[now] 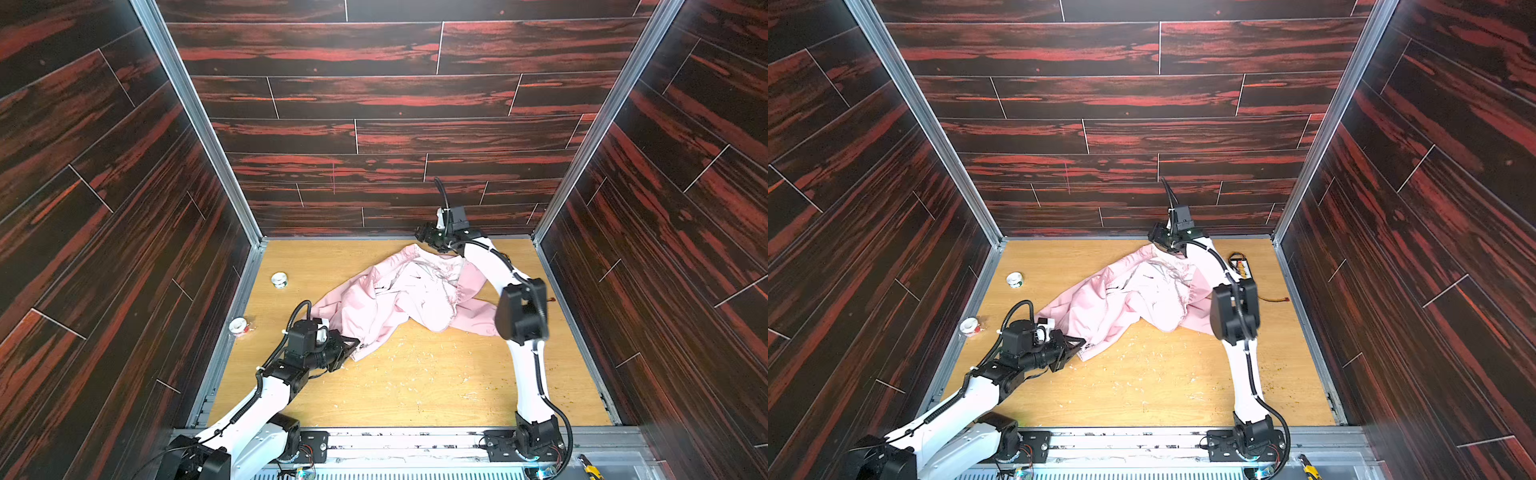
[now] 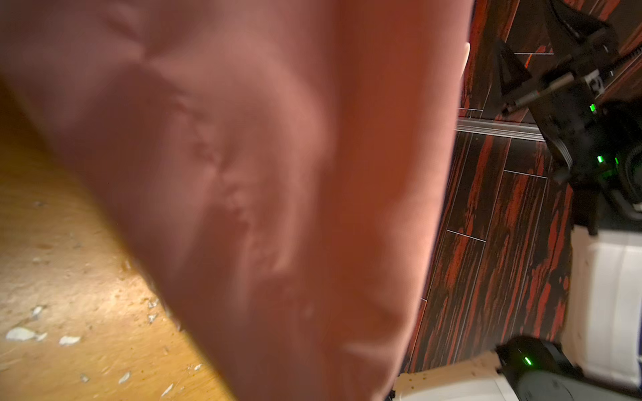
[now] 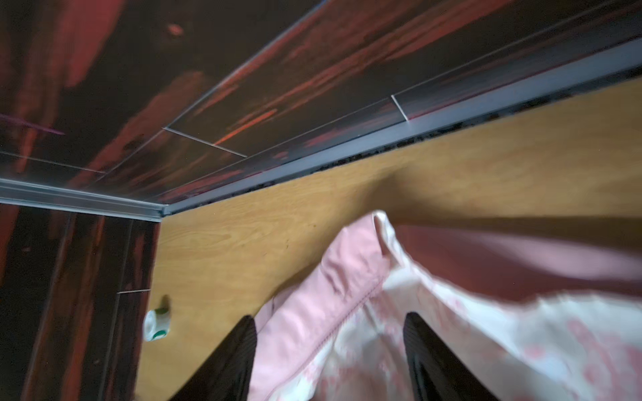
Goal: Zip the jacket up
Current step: 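Drag the right gripper's edge toward the far edge while the left holds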
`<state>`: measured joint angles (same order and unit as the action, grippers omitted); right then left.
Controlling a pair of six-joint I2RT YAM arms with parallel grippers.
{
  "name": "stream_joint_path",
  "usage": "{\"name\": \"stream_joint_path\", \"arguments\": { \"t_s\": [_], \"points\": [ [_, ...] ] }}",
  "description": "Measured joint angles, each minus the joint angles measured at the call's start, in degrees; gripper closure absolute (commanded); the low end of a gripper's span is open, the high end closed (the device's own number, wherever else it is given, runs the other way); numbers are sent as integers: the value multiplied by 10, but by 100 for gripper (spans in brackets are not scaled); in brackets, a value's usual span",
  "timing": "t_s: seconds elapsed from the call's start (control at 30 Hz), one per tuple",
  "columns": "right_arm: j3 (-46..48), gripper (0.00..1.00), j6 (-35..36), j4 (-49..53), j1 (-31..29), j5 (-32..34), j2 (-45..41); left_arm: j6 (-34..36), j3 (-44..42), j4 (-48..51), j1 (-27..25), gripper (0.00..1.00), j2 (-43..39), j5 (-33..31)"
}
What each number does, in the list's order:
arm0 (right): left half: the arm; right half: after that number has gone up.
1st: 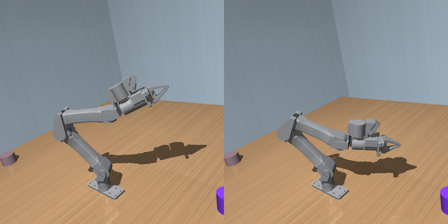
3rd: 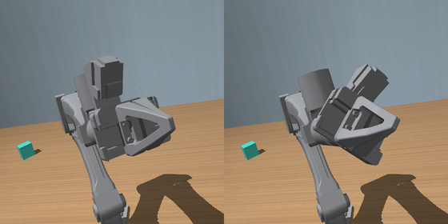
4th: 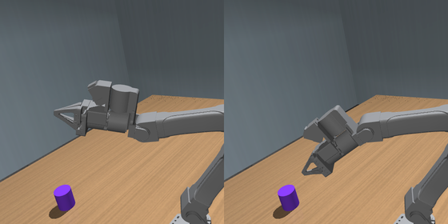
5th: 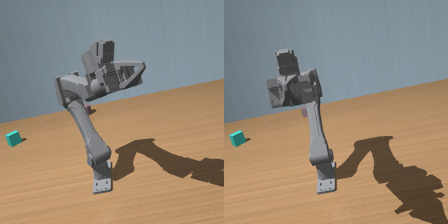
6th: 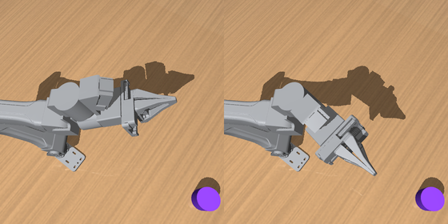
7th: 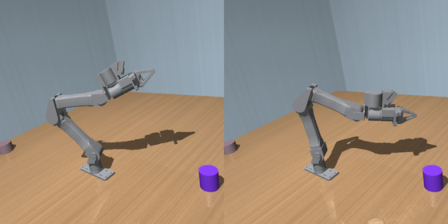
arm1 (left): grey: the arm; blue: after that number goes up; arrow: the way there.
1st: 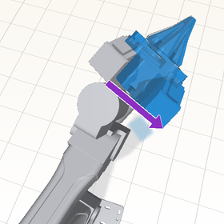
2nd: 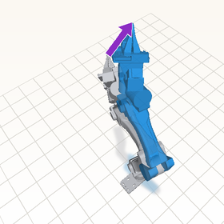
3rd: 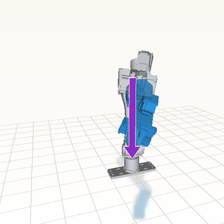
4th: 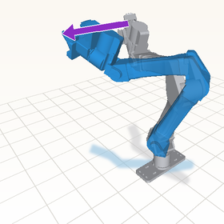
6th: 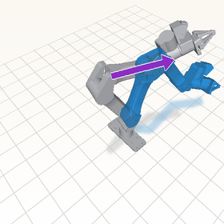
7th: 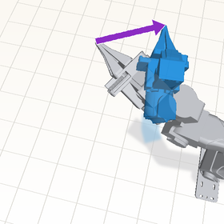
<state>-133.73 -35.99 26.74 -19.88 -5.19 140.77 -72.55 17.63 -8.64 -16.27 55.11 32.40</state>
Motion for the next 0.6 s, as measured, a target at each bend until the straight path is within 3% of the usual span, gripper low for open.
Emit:
{"name": "stream_joint_path", "arguments": {
  "t_s": [0.17,0.4,0.6],
  "points": [
    [-176,32,-5,46,0,-18,133,-10,-8,-14,0,100,7,0],
    [-138,34,-39,29,0,-37,158,-19,-9,-24,0,100,12,0],
    [-147,47,-71,-8,-1,-65,195,-21,-10,-26,0,100,16,0]
  ]
}}
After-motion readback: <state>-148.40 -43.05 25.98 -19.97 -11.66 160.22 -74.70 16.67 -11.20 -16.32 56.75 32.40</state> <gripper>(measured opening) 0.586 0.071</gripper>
